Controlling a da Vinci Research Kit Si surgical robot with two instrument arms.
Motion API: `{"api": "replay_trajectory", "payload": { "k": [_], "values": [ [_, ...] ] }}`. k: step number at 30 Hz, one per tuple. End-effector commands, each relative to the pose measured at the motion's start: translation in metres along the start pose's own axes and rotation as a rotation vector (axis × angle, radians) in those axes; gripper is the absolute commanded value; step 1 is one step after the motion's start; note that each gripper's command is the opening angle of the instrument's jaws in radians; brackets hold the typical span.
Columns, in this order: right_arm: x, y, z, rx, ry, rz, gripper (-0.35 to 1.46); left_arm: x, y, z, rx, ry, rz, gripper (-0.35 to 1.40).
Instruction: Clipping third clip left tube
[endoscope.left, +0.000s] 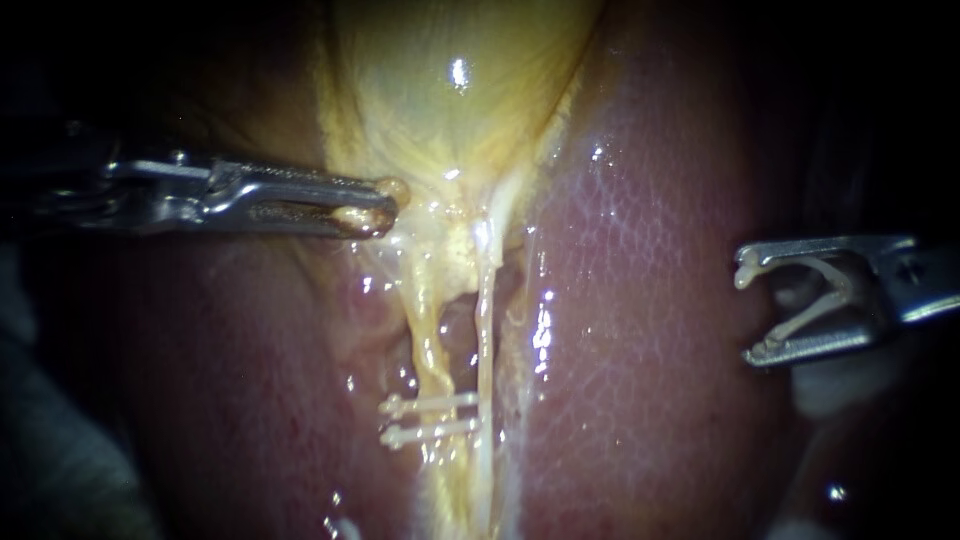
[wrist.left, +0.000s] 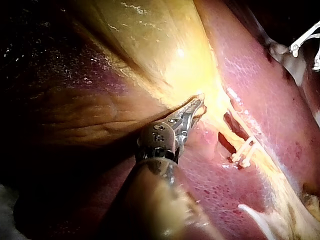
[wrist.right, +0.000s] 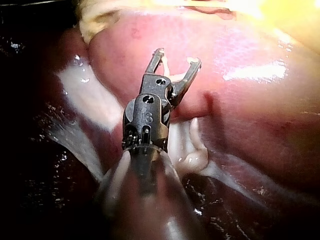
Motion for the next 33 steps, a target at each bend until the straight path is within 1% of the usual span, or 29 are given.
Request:
{"api": "replay_trajectory", "payload": {
  "k": [1, 3, 5, 9, 12, 14, 15, 17, 21, 25, 28, 29, 32, 33],
  "values": [
    [0.0, 0.0, 0.0, 0.0, 0.0, 0.0, 0.49, 0.0001, 0.0, -0.0003, -0.001, -0.001, 0.0, -0.35],
    [0.0, 0.0, 0.0, -0.003, -0.001, -0.006, 0.49, 0.0002, 0.0001, -0.0009, -0.004, -0.003, -0.001, -0.35],
    [0.0, 0.0, 0.0, -0.006, -0.002, -0.006, 0.49, 0.0004, 0.0001, -0.0019, -0.011, -0.007, -0.002, -0.35],
    [0.0, 0.0, 0.0, -0.006, -0.002, -0.006, 0.49, 0.0012, 0.0001, -0.0047, 0.004, -0.002, -0.006, -0.35],
    [0.0001, 0.0, 0.0001, -0.006, -0.002, -0.006, 0.49, 0.0019, 0.0001, -0.0072, 0.018, 0.013, -0.012, -0.35],
    [0.0001, 0.0, 0.0001, -0.006, -0.002, -0.005, 0.49, 0.0024, 0.0001, -0.0085, 0.023, 0.022, -0.017, -0.35],
    [0.0002, 0.0, 0.0002, -0.007, -0.002, -0.005, 0.5, 0.0026, 0.0001, -0.0089, 0.026, 0.027, -0.019, -0.35],
    [0.0003, 0.0, 0.0003, -0.007, -0.002, -0.005, 0.5, 0.0029, 0.0001, -0.0092, 0.027, 0.031, -0.023, -0.35],
    [0.0009, -0.0002, 0.0008, 0.001, 0.0, -0.002, 0.5, 0.0028, 0.0001, -0.0089, 0.029, 0.032, -0.023, -0.35],
    [0.0022, -0.0004, 0.0023, 0.023, 0.007, 0.014, 0.5, 0.0028, 0.0001, -0.0089, 0.029, 0.032, -0.022, -0.35],
    [0.0033, -0.0006, 0.0036, 0.041, 0.013, 0.07, 0.5, 0.0028, 0.0001, -0.0089, 0.029, 0.032, -0.022, -0.35],
    [0.0035, -0.0007, 0.0039, 0.045, 0.014, 0.077, 0.49, 0.0028, 0.0001, -0.0089, 0.029, 0.032, -0.022, -0.35],
    [0.0045, -0.0006, 0.0053, 0.087, 0.025, 0.097, 0.46, 0.0028, 0.0002, -0.0089, 0.03, 0.032, -0.023, -0.35],
    [0.0048, -0.0005, 0.0057, 0.092, 0.023, 0.104, 0.46, 0.0028, 0.0002, -0.0088, 0.03, 0.032, -0.023, -0.35]
  ]
}}
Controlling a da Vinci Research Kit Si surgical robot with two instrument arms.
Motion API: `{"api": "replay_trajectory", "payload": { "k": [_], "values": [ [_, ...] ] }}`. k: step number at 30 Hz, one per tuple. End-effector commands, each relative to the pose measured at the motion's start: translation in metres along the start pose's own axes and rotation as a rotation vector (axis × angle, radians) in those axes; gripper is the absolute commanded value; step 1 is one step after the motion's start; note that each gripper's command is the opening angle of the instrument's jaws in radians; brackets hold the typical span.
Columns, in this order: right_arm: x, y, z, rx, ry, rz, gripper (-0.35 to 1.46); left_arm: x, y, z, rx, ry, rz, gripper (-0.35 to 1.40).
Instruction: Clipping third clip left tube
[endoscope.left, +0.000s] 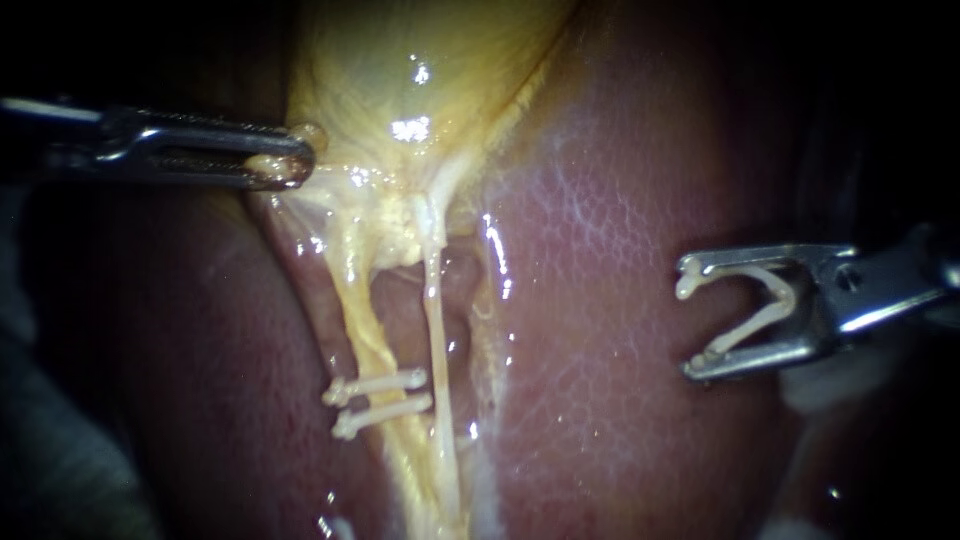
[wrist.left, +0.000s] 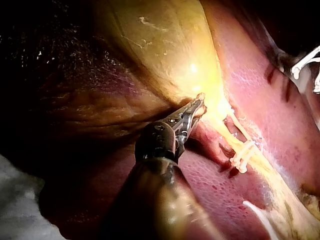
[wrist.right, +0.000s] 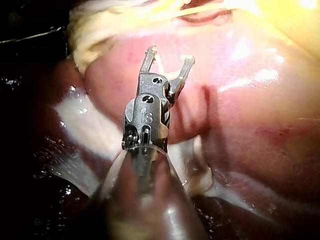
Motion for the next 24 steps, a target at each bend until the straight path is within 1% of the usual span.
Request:
{"api": "replay_trajectory", "payload": {
  "k": [1, 3, 5, 7, 11, 14, 20, 24],
  "values": [
    [0.0003, 0.0001, 0.0006, 0.001, 0.006, 0.008, 0.45, 0.0, 0.0, 0.0, 0.0, 0.0, 0.0, -0.35],
    [0.0008, 0.0004, 0.0016, 0.001, 0.016, 0.021, 0.45, 0.0, 0.0, 0.0, 0.0, 0.0, 0.0, -0.35],
    [0.0012, 0.0008, 0.0028, 0.003, 0.035, 0.041, 0.45, 0.0, 0.0, 0.0001, 0.001, 0.0, 0.0, -0.35],
    [0.0016, 0.0011, 0.0041, 0.015, 0.056, 0.063, 0.45, 0.0, 0.0, 0.0001, 0.001, 0.0, 0.0, -0.35],
    [0.0023, 0.0017, 0.0064, 0.033, 0.079, 0.106, 0.45, 0.0, 0.0, 0.0001, 0.001, 0.0, 0.0, -0.35],
    [0.0028, 0.0022, 0.0087, 0.05, 0.11, 0.136, 0.45, 0.0, 0.0, 0.0001, 0.001, 0.0, 0.0, -0.35],
    [0.0033, 0.0029, 0.0121, 0.083, 0.139, 0.187, 0.45, 0.0, 0.0, 0.0001, 0.001, 0.0, 0.0, -0.35],
    [0.0033, 0.0034, 0.014, 0.101, 0.16, 0.229, 0.45, 0.0, 0.0, 0.0001, 0.001, 0.0, 0.0, -0.35]
  ]
}}
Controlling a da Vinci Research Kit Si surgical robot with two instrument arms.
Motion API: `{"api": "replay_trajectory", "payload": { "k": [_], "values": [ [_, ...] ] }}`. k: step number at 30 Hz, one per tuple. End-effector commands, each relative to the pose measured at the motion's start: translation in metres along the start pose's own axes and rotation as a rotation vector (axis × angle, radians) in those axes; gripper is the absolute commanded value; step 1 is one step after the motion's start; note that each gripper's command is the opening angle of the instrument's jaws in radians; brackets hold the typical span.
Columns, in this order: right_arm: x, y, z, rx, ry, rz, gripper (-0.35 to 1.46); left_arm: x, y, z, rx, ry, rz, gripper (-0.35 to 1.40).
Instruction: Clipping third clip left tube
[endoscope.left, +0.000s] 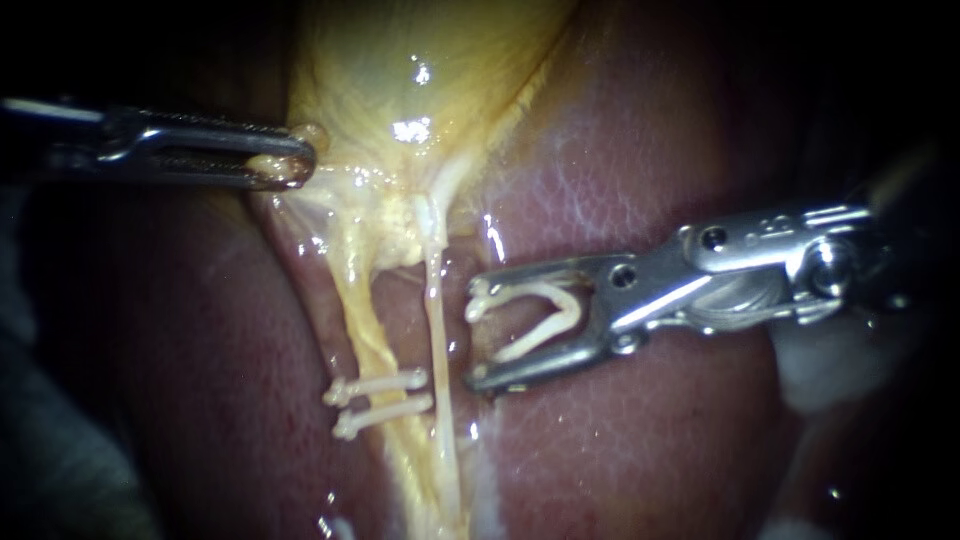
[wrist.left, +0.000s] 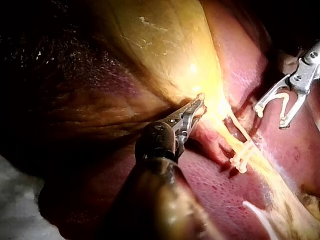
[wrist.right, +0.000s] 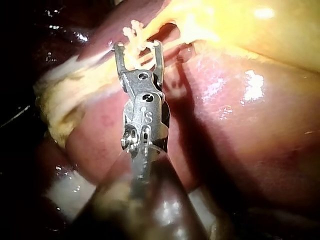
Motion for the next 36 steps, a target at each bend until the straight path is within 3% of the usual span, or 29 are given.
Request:
{"api": "replay_trajectory", "payload": {
  "k": [1, 8, 18, 21, 27, 36],
  "values": [
    [-0.0001, 0.0002, 0.0004, 0.003, 0.002, 0.006, 0.45, 0.0, 0.0, 0.0, 0.0, 0.0, 0.0, -0.35],
    [-0.0013, 0.002, 0.0034, 0.005, 0.013, 0.077, 0.46, 0.0, 0.0001, 0.0, 0.0, 0.0, 0.0, -0.35],
    [-0.0054, 0.0051, 0.0052, 0.024, 0.023, 0.186, 0.47, 0.0, 0.0001, 0.0, 0.0, 0.0, 0.0, -0.35],
    [-0.0063, 0.0057, 0.0055, 0.033, 0.043, 0.207, 0.48, 0.0, 0.0001, 0.0, 0.0, 0.0, 0.0, -0.35],
    [-0.0071, 0.0065, 0.0062, 0.054, 0.055, 0.24, 0.48, 0.0, 0.0001, 0.0001, 0.001, 0.0, -0.006, -0.35],
    [-0.0075, 0.0067, 0.0082, 0.078, 0.117, 0.281, 0.48, 0.0, 0.0001, 0.0001, 0.001, 0.0, -0.006, -0.35]
  ]
}}
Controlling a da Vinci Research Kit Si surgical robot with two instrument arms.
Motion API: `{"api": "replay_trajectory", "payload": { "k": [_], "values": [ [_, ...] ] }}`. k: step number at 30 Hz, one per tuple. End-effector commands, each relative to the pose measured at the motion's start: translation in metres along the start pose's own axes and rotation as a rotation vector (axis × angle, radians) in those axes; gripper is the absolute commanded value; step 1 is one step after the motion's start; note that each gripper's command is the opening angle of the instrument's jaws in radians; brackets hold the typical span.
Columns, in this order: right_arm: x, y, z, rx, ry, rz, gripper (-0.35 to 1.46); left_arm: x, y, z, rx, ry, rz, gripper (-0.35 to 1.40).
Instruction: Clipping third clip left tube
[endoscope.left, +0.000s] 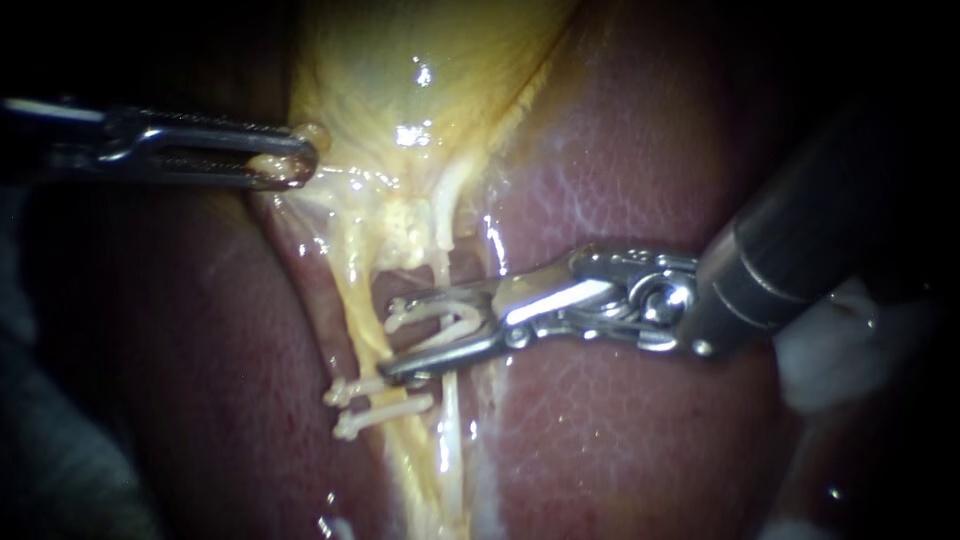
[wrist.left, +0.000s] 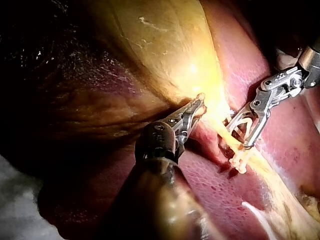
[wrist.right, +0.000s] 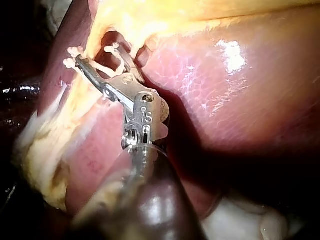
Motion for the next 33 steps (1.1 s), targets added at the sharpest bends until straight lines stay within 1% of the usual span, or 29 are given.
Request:
{"api": "replay_trajectory", "payload": {
  "k": [1, 10, 14, 15, 17, 23, 27, 33],
  "values": [
    [0.0001, 0.0001, 0.0002, 0.001, 0.006, 0.003, 0.48, 0.0, 0.0, 0.0001, 0.0, 0.0, 0.0, -0.35],
    [0.0009, 0.0003, 0.0019, 0.008, 0.033, 0.01, 0.48, -0.0001, 0.0, 0.0001, 0.0, 0.0, 0.0, -0.35],
    [0.0015, 0.0002, 0.0029, 0.026, 0.071, 0.02, 0.48, -0.0001, 0.0, 0.0002, 0.001, 0.0, 0.0, -0.35],
    [0.0018, 0.0002, 0.0032, 0.035, 0.087, 0.026, 0.48, -0.0001, 0.0, 0.0002, 0.001, 0.001, 0.0, -0.35],
    [0.0021, 0.0001, 0.0035, 0.049, 0.1, 0.037, 0.48, -0.0001, 0.0, 0.0002, 0.001, 0.001, 0.0, -0.35],
    [0.0031, -0.0009, 0.0034, 0.105, 0.091, 0.042, 0.47, -0.0001, 0.0, 0.0002, 0.001, 0.001, 0.0, -0.35],
    [0.0043, -0.0022, 0.003, 0.153, 0.113, 0.055, 0.46, -0.0001, 0.0, 0.0002, 0.001, 0.001, 0.0, -0.35],
    [0.0064, -0.0041, 0.0025, 0.18, 0.137, 0.073, 0.45, -0.0001, 0.0, 0.0002, 0.001, 0.001, 0.0, -0.35]
  ]
}}
